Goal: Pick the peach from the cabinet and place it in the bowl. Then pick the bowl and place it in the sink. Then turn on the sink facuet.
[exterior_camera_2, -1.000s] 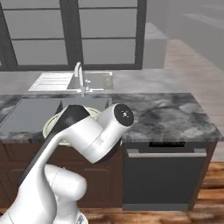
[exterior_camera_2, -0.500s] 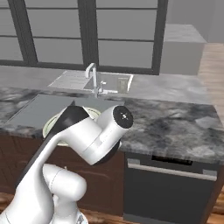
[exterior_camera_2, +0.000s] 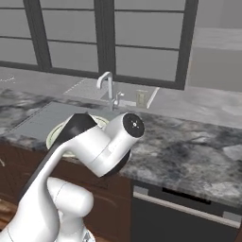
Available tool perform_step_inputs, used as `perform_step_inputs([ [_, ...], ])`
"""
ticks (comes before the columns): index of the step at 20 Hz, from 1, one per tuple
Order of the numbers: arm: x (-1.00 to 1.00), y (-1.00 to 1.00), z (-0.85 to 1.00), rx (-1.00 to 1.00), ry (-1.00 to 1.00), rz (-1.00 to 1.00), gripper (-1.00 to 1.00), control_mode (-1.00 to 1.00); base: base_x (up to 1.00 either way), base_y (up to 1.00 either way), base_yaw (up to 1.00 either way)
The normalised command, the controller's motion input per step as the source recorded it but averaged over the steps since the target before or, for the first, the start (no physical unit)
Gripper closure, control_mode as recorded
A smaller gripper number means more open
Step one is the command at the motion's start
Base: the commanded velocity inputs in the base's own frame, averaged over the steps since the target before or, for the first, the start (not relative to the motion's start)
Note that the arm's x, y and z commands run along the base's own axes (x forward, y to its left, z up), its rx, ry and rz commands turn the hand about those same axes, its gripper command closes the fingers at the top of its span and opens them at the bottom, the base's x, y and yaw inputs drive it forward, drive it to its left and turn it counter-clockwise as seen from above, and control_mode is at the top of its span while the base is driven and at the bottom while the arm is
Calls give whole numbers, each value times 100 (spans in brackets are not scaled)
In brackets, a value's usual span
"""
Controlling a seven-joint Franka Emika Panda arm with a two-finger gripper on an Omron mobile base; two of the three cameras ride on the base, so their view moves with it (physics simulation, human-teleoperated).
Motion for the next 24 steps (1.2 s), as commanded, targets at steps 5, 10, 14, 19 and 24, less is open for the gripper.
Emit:
perform_step_inputs([
  [5, 0, 0, 0, 0, 0, 0, 100, 100, 13, -37, 16],
  [10, 0, 0, 0, 0, 0, 0, 100, 100, 37, -21, 2],
  [14, 0, 0, 0, 0, 0, 0, 100, 100, 41, -22, 0],
  [19, 0, 0, 0, 0, 0, 0, 100, 100, 37, -22, 0],
  [24, 0, 0, 0, 0, 0, 0, 100, 100, 51, -16, 0],
])
